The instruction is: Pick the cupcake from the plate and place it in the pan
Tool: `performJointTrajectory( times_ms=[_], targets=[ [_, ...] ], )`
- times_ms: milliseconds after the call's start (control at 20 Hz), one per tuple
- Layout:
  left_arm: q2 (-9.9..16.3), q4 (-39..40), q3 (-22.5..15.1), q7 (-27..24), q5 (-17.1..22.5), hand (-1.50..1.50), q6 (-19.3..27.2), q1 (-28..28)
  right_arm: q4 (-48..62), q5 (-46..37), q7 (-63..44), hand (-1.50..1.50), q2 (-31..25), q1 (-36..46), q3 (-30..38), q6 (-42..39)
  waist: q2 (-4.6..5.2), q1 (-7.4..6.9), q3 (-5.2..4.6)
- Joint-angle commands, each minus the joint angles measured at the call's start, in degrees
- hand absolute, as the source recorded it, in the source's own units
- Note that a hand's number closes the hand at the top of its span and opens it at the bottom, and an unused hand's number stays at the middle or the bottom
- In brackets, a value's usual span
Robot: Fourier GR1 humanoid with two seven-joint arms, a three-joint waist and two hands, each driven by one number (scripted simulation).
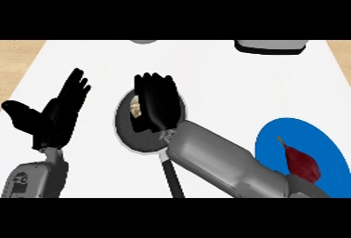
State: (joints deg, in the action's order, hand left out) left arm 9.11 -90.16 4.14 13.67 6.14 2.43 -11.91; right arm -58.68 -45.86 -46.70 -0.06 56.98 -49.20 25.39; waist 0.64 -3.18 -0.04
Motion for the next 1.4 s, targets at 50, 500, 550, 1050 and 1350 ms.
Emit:
performJointTrajectory(
  times_ms=[50,500,550,1050,1350],
  targets=[
    [0.8,-0.2,0.2,0.4,1.0,0.00,-1.8,-0.2,10.9,7.1,4.9,1.50,0.1,1.0,-4.2,8.3,0.27,-1.01,0.00],
    [-1.2,2.1,-0.2,-1.5,-0.6,0.00,0.4,-1.8,19.1,22.3,10.2,-1.50,0.1,-1.8,0.4,8.5,0.70,-1.18,0.04],
    [-1.4,2.6,-1.1,0.7,-1.6,0.00,1.2,-4.1,19.6,24.0,10.7,-1.50,0.1,-0.5,-0.4,6.7,0.63,-1.13,0.06],
    [-1.7,-0.6,-0.6,-1.6,-1.6,0.00,1.2,2.6,15.5,33.9,29.7,-1.50,0.1,-5.6,7.8,20.3,-0.18,1.07,0.11],
    [0.0,-0.5,1.6,-0.5,-0.6,0.00,0.8,2.6,4.0,45.0,43.2,-1.50,-3.8,-15.8,17.8,14.9,-0.61,3.22,0.12]
  ],
)
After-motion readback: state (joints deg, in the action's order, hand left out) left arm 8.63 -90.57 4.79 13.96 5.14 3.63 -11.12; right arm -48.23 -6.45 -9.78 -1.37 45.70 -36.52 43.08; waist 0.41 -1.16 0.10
